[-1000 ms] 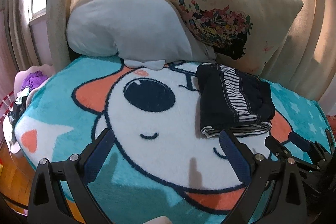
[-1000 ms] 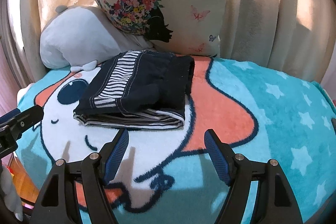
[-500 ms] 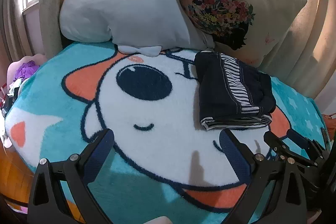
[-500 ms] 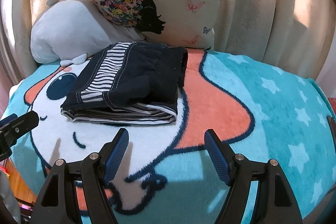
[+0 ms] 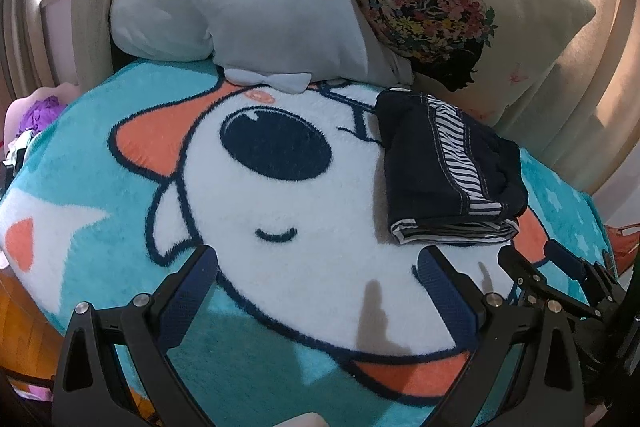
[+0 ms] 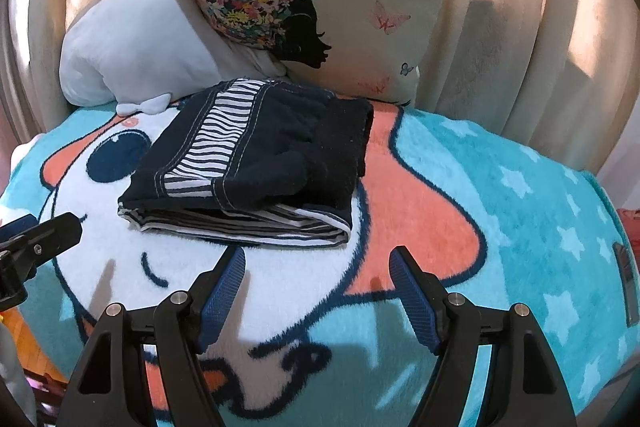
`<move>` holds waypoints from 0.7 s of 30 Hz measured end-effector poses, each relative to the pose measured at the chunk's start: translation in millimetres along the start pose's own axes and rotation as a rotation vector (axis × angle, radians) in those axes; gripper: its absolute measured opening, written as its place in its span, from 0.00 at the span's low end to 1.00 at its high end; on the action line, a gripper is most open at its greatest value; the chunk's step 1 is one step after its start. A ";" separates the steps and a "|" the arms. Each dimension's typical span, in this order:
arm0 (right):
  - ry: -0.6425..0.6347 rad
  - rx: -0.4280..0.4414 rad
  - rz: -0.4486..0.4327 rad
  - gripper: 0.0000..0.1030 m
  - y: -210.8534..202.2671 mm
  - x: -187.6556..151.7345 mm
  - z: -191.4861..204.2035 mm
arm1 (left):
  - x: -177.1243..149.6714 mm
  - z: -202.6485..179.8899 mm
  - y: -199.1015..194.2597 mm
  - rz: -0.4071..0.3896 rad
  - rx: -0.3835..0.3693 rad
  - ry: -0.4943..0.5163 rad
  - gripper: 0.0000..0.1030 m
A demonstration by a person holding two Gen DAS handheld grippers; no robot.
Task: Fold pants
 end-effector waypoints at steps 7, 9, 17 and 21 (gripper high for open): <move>-0.047 -0.007 0.014 0.76 4.5 1.8 12.5 | -0.3 6.5 3.5 0.005 0.001 -0.018 0.97; -0.065 -0.008 0.013 0.76 5.4 3.2 17.4 | -0.2 8.9 4.5 0.007 0.004 -0.026 0.97; -0.125 -0.016 0.002 0.76 9.8 8.4 33.1 | 5.3 17.4 5.0 -0.006 0.026 -0.039 0.97; -0.142 -0.016 -0.008 0.77 11.4 12.0 38.6 | 7.1 16.0 2.3 -0.015 0.039 -0.032 0.97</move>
Point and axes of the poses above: each gripper's, at about its wrist camera, not at the fingertips, and y roughly the way its jaws point, z to its left, x to its top, the point moved 3 cm from there along y, roughly the way its jaws point, and after that the axes turned 12 degrees about -z, right-handed, at the moved point
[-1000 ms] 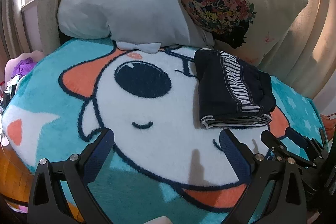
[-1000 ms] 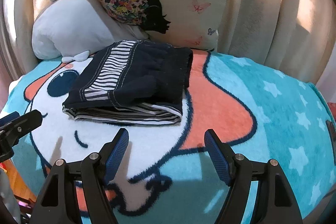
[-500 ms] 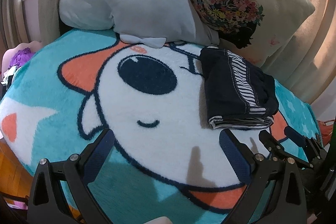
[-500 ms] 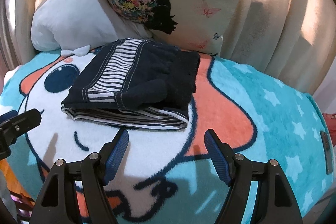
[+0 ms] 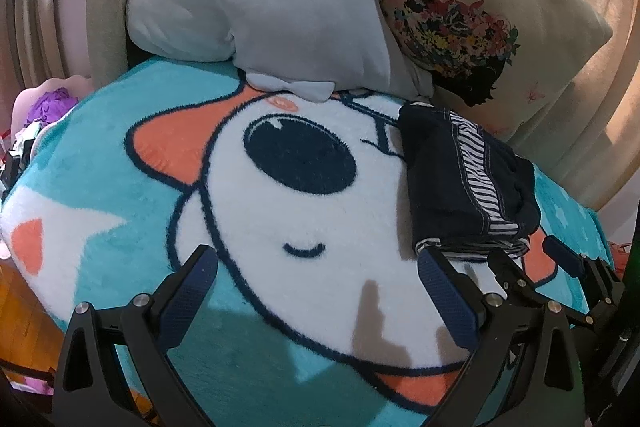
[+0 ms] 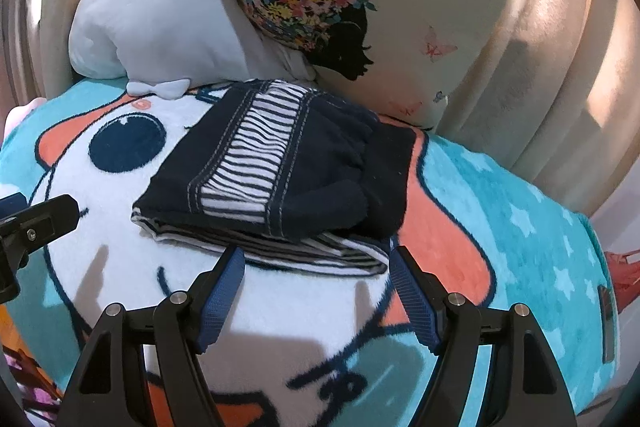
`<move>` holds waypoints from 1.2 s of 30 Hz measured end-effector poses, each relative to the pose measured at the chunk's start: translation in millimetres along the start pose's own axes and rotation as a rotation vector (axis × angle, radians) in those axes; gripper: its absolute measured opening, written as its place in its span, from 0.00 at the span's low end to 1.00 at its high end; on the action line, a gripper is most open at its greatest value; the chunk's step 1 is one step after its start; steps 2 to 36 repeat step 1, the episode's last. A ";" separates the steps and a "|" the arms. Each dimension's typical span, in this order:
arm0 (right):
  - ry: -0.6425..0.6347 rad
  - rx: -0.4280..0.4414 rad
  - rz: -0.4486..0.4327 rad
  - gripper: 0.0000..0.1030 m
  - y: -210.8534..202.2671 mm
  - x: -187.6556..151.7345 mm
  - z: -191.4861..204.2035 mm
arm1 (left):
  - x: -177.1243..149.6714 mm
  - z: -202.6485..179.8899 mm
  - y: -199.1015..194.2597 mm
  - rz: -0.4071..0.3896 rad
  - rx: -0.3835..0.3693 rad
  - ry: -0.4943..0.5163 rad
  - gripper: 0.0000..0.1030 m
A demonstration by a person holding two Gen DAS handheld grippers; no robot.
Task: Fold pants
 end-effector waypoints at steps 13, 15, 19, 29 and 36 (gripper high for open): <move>-0.001 0.004 -0.002 0.77 0.1 0.6 1.0 | 0.3 -0.9 -0.6 -0.002 0.004 0.004 0.97; -0.001 0.004 -0.002 0.77 0.1 0.6 1.0 | 0.3 -0.9 -0.6 -0.002 0.004 0.004 0.97; -0.001 0.004 -0.002 0.77 0.1 0.6 1.0 | 0.3 -0.9 -0.6 -0.002 0.004 0.004 0.97; -0.001 0.004 -0.002 0.77 0.1 0.6 1.0 | 0.3 -0.9 -0.6 -0.002 0.004 0.004 0.97; -0.001 0.004 -0.002 0.77 0.1 0.6 1.0 | 0.3 -0.9 -0.6 -0.002 0.004 0.004 0.97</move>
Point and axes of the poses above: each gripper's, at about its wrist camera, not at the fingertips, and y roughly the way its jaws point, z to its left, x to its top, the point moved 3 cm from there along y, roughly the way its jaws point, and after that the axes turned 12 degrees about -z, right-handed, at the moved point
